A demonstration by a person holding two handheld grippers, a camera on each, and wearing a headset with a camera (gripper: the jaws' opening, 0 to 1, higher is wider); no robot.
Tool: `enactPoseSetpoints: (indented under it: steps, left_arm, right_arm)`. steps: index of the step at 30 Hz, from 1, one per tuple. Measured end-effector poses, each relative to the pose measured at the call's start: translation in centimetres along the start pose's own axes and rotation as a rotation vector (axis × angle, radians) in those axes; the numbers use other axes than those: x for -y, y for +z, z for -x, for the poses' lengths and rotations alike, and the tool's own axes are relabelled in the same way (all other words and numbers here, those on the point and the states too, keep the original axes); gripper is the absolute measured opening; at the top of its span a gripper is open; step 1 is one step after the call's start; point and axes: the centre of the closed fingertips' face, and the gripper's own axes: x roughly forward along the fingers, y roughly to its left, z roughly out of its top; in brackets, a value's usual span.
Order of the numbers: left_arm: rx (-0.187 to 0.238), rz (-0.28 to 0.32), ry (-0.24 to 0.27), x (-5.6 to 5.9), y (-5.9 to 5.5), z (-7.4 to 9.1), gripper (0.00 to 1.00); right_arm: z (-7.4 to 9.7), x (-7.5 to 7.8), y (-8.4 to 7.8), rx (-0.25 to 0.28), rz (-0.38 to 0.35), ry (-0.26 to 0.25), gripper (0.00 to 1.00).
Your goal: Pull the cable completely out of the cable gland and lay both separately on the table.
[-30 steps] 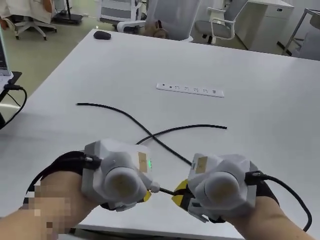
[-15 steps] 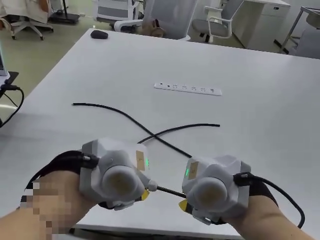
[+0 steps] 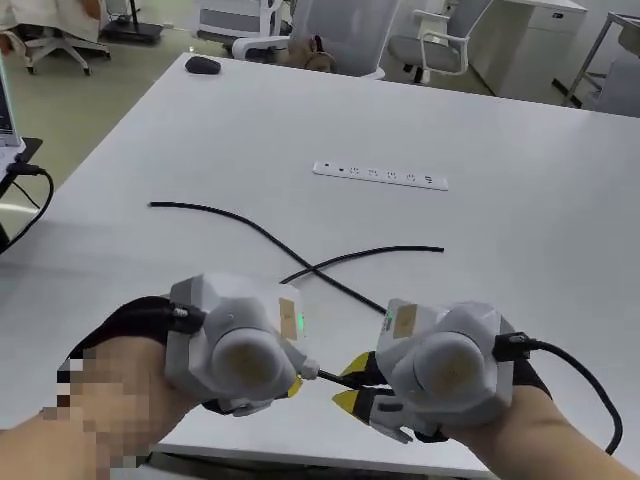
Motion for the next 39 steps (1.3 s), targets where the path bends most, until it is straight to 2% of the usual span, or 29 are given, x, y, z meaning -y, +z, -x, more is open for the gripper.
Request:
enactPoseSetpoints:
  steps: [6, 11, 12, 16, 21, 23, 25, 26, 27, 29, 30, 31, 36, 39]
  left_arm:
    - [0.005, 0.004, 0.0, 0.0, 0.2, 0.2, 0.17]
    - [-0.006, 0.013, 0.008, -0.1, -0.2, 0.3, 0.17]
    - [-0.006, 0.013, 0.01, -0.1, -0.2, 0.3, 0.17]
    - [-0.013, 0.011, 0.011, -0.2, -0.3, 0.3, 0.17]
    - [-0.011, 0.015, 0.012, -0.2, -0.3, 0.3, 0.17]
    - [-0.014, 0.013, 0.01, -0.1, -0.3, 0.3, 0.17]
    - [-0.017, 0.01, 0.008, -0.1, -0.4, 0.2, 0.17]
    - [-0.016, 0.011, 0.007, 0.0, -0.3, 0.2, 0.17]
    - [-0.014, 0.009, 0.008, 0.0, -0.3, 0.2, 0.17]
    - [-0.013, 0.008, 0.005, 0.0, -0.2, 0.2, 0.17]
    - [-0.013, 0.007, 0.004, 0.0, -0.2, 0.2, 0.17]
    - [-0.015, 0.002, 0.0, 0.2, -0.2, 0.2, 0.17]
    - [-0.017, -0.003, -0.005, 0.3, -0.2, 0.1, 0.17]
    - [-0.015, -0.004, -0.007, 0.3, -0.2, 0.1, 0.17]
  right_arm:
    - [-0.1, 0.1, -0.3, -0.008, -0.009, -0.005, 0.03]
    - [-0.3, 0.4, -1.7, -0.079, -0.002, -0.026, 0.04]
    - [-0.1, 0.7, -2.3, -0.112, -0.011, -0.046, 0.04]
    - [-0.1, 1.0, -3.6, -0.169, -0.026, -0.052, 0.04]
    - [0.0, 1.2, -4.4, -0.2, -0.044, -0.059, 0.05]
    - [-0.1, 1.0, -4.6, -0.211, -0.038, -0.047, 0.05]
    - [-0.2, 0.7, -4.9, -0.23, 0.002, -0.036, 0.08]
    - [-0.2, 0.5, -4.9, -0.228, -0.012, -0.028, 0.13]
    - [-0.4, -0.4, -4.8, -0.223, -0.066, 0.017, 0.17]
    - [-0.5, -0.4, -4.3, -0.193, -0.066, 0.026, 0.23]
    - [-0.4, -0.5, -4.1, -0.189, -0.065, 0.028, 0.23]
    - [-0.4, -0.6, -3.3, -0.152, -0.053, 0.035, 0.22]
    - [-0.2, -0.2, -1.3, -0.061, -0.037, 0.014, 0.2]
    - [-0.1, -0.3, -0.7, -0.03, -0.033, 0.022, 0.12]
